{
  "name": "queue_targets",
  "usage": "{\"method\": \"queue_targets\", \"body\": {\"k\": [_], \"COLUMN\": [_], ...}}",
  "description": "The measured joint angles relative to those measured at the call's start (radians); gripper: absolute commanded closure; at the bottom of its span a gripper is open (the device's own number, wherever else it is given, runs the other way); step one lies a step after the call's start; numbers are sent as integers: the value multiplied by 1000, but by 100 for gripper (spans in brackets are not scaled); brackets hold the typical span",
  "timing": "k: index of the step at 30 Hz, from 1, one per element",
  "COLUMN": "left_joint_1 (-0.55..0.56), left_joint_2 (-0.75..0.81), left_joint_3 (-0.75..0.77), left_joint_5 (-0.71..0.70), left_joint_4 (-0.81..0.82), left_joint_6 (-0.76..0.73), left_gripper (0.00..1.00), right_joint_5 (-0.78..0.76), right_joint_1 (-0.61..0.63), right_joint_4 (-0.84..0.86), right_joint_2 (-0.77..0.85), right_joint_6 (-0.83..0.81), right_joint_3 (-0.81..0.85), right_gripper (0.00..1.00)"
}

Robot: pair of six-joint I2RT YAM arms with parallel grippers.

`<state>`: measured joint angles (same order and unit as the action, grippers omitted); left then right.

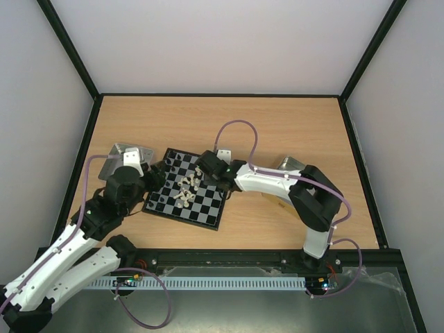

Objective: Set up the chess pieces on the board
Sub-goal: Place the chess piece on the chessboard.

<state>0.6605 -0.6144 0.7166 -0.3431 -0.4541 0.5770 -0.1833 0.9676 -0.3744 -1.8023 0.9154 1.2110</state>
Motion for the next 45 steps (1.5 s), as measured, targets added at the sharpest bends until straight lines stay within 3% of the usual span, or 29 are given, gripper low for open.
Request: {"method": "queue_targets", "body": {"k": [32,39,45], "left_joint_1": [0,0,0], "left_joint_2": [-38,-35,-35], "left_joint_3": [0,0,0], "left_joint_5": [2,2,2], "left_joint_4": [22,22,22], "left_joint_6": [0,0,0], "left_gripper": [37,37,37], "right_joint_5": [-35,-38,-34], "right_joint_1": [-57,-57,-57], "right_joint_4": [-83,-100,-103], "right_joint_2": [-175,-175,-175], "right_joint_6": [-14,-16,-29], "right_joint_3": [146,151,152], "right_gripper": [96,86,85]}}
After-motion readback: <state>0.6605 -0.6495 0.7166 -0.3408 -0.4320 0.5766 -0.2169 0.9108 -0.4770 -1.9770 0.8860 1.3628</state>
